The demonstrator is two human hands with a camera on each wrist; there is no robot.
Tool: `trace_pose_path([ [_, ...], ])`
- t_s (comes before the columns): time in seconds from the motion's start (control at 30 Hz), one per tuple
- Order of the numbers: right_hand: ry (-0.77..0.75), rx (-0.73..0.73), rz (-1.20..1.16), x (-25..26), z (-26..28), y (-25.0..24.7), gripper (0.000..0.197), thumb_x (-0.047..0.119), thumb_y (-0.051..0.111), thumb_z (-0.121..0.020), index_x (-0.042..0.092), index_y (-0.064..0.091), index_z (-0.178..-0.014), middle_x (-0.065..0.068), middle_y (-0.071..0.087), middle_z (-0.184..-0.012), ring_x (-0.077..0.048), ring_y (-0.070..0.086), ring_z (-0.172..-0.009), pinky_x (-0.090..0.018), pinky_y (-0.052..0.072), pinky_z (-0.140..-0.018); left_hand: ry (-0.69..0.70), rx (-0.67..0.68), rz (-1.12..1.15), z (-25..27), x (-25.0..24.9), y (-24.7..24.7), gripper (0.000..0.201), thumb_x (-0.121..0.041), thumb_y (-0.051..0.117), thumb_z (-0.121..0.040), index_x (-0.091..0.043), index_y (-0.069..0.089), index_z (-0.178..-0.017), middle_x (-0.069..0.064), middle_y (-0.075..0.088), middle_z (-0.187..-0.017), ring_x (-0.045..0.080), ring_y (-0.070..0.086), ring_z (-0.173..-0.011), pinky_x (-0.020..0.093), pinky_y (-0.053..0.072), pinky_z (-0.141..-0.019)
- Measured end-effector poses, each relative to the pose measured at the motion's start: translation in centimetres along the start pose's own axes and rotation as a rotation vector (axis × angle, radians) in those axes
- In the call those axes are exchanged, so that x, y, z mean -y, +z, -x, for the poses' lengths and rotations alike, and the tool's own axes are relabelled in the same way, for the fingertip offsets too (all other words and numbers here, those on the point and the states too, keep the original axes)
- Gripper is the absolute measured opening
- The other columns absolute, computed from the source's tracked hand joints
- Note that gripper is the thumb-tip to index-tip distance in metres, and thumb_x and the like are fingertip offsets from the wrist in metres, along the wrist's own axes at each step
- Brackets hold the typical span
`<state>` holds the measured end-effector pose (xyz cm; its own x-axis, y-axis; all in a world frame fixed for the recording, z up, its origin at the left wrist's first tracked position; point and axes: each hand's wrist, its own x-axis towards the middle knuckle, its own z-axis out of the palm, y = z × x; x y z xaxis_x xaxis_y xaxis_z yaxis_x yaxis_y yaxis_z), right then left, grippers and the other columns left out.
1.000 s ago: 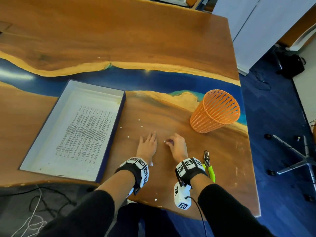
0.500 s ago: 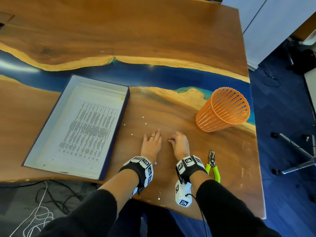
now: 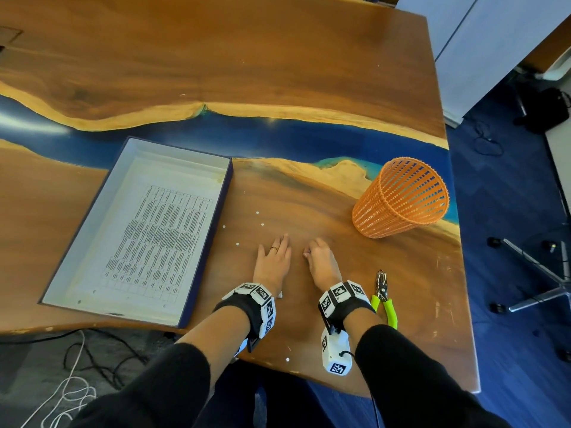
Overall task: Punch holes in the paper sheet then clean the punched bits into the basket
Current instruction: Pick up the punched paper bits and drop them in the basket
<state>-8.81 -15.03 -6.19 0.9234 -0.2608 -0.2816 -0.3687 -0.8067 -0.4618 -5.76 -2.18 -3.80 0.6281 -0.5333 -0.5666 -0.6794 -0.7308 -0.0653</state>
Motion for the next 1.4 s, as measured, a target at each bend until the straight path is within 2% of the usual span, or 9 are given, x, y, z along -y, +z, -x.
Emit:
trace_pose_path([
  [0.13,0.015,0.003,-0.024,0.2,0.2,-0.1,0.013,0.006,0.049,-0.093,0.000,0.060,-0.094,-0.017,0.056,-0.104,-0.033,0.058,-0.091,-0.040,0.046,-0.082,0.002,-0.005,-0.007,0.1,0.0,0.0,0.123,-0.040,0.082,-0.068,-0.004,-0.001,-0.151,0.009,-0.013,-0.161,0.022,-0.003,-0.149,0.048,0.021,-0.116],
  [0.3,0.041,-0.069,-0.170,-0.5,0.8,-0.4,0.003,0.003,0.060,-0.085,0.000,0.061,-0.086,-0.016,0.061,-0.094,-0.030,0.058,-0.085,-0.038,0.046,-0.076,0.004,0.004,-0.003,0.2,0.0,0.1,0.123,-0.040,0.082,-0.069,-0.003,-0.002,-0.151,0.009,-0.015,-0.160,0.022,-0.005,-0.149,0.049,0.021,-0.115],
  [0.47,0.012,-0.080,-0.168,-0.5,0.8,-0.4,0.007,0.004,0.062,-0.084,-0.001,0.066,-0.087,-0.016,0.063,-0.090,-0.028,0.059,-0.082,-0.032,0.044,-0.073,-0.001,0.006,0.008,0.1,-0.1,0.0,0.124,-0.039,0.083,-0.067,-0.003,-0.001,-0.151,0.009,-0.014,-0.160,0.022,-0.004,-0.150,0.049,0.022,-0.115],
  [0.63,0.024,-0.048,-0.090,-0.6,0.5,-0.2,0.014,0.010,0.060,-0.087,-0.001,0.068,-0.087,-0.016,0.063,-0.090,-0.030,0.060,-0.082,-0.036,0.044,-0.073,0.003,0.006,0.001,0.1,-0.1,0.0,0.123,-0.039,0.082,-0.068,-0.003,-0.001,-0.151,0.010,-0.014,-0.160,0.023,-0.004,-0.150,0.049,0.023,-0.115],
  [0.9,-0.012,0.042,0.056,0.2,0.0,-1.0,0.014,0.007,0.053,-0.091,-0.003,0.062,-0.090,-0.016,0.060,-0.104,-0.033,0.060,-0.093,-0.039,0.045,-0.077,-0.007,0.009,0.005,0.1,-0.2,-0.1,0.122,-0.037,0.084,-0.066,-0.004,0.002,-0.151,0.008,-0.012,-0.161,0.022,-0.002,-0.150,0.049,0.022,-0.115],
  [1.13,-0.028,0.097,0.088,0.1,-0.2,-0.9,0.017,0.009,0.048,-0.094,-0.003,0.059,-0.096,-0.018,0.056,-0.108,-0.037,0.059,-0.095,-0.046,0.048,-0.083,-0.009,0.003,-0.006,0.1,-0.3,-0.1,0.124,-0.039,0.083,-0.067,-0.004,0.001,-0.151,0.008,-0.012,-0.161,0.022,-0.002,-0.150,0.049,0.022,-0.115],
  [1.23,-0.017,0.103,0.102,0.3,0.1,-0.7,0.019,0.011,0.044,-0.096,-0.003,0.056,-0.101,-0.018,0.055,-0.112,-0.037,0.058,-0.097,-0.044,0.047,-0.086,-0.009,0.003,-0.008,0.1,-0.2,-0.1,0.123,-0.039,0.083,-0.067,-0.004,0.000,-0.151,0.008,-0.012,-0.161,0.022,-0.002,-0.150,0.049,0.022,-0.115],
  [1.33,0.008,0.089,0.051,0.6,0.5,-0.9,0.018,0.010,0.043,-0.096,-0.003,0.053,-0.103,-0.020,0.053,-0.112,-0.036,0.057,-0.096,-0.042,0.044,-0.082,-0.003,0.010,0.015,0.1,-0.1,-0.2,0.122,-0.038,0.083,-0.068,-0.005,0.001,-0.151,0.007,-0.013,-0.161,0.021,-0.003,-0.150,0.049,0.021,-0.115],
  [1.4,0.010,0.058,-0.018,1.0,0.7,-1.6,0.012,0.005,0.045,-0.092,-0.001,0.052,-0.099,-0.020,0.054,-0.107,-0.031,0.052,-0.085,-0.038,0.040,-0.075,0.004,0.028,0.028,0.0,0.0,-0.5,0.122,-0.039,0.082,-0.068,-0.005,0.000,-0.152,0.007,-0.014,-0.160,0.021,-0.004,-0.150,0.050,0.021,-0.116],
])
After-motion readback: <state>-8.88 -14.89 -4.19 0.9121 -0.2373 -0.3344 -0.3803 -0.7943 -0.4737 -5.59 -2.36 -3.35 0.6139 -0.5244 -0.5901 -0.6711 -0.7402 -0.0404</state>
